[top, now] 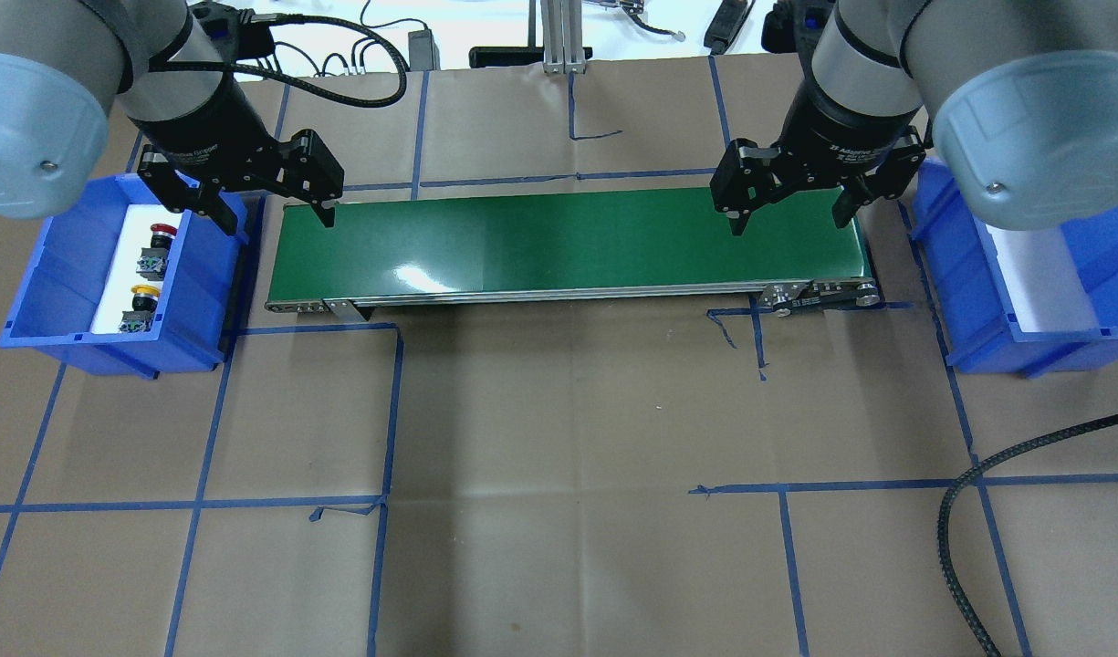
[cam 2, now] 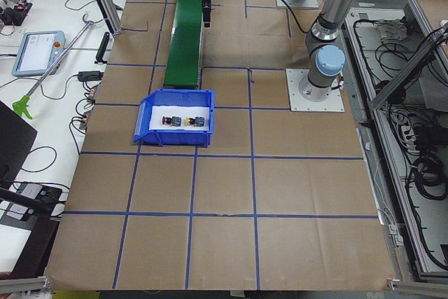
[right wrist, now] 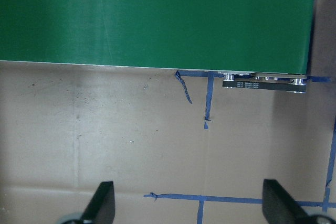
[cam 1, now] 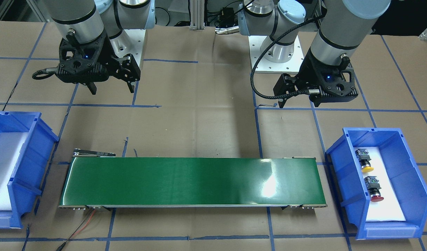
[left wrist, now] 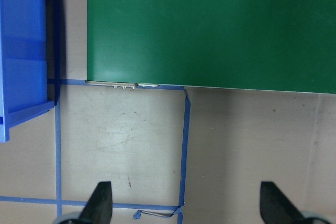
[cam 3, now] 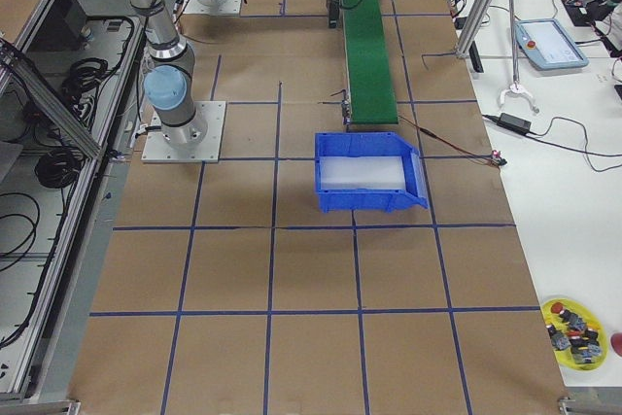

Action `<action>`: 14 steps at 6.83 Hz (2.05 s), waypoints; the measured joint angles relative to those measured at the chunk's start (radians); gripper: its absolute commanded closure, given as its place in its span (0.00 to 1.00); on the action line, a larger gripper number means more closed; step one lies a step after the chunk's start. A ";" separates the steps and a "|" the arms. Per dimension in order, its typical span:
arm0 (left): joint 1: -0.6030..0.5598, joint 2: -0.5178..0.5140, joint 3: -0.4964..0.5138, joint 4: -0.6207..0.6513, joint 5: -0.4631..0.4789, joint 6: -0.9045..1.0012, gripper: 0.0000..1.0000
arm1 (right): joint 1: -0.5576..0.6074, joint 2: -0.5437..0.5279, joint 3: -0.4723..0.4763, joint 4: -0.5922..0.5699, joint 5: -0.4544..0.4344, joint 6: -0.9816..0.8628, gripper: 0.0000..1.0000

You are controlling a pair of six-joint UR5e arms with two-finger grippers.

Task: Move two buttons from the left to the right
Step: 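Move the left gripper down over the blue bin holding the buttons, then lower the left gripper and grasp the yellow-capped button switch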

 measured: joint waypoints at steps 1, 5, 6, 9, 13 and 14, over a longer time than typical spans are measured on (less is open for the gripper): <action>0.001 0.000 0.000 0.000 0.000 0.000 0.00 | 0.000 0.000 0.000 0.000 0.000 0.000 0.00; 0.113 -0.001 0.002 0.000 -0.002 0.163 0.00 | 0.000 0.000 0.001 0.000 0.000 0.000 0.00; 0.196 -0.002 0.007 0.000 -0.003 0.243 0.00 | 0.000 0.000 0.001 0.000 0.001 0.000 0.00; 0.424 -0.020 0.007 0.000 -0.002 0.490 0.00 | 0.000 0.000 0.000 0.000 0.001 0.000 0.00; 0.560 -0.150 -0.007 0.132 -0.015 0.640 0.01 | 0.000 0.000 -0.003 0.000 0.000 0.000 0.00; 0.559 -0.183 -0.008 0.166 -0.023 0.642 0.01 | 0.000 0.000 -0.003 0.000 0.000 0.000 0.00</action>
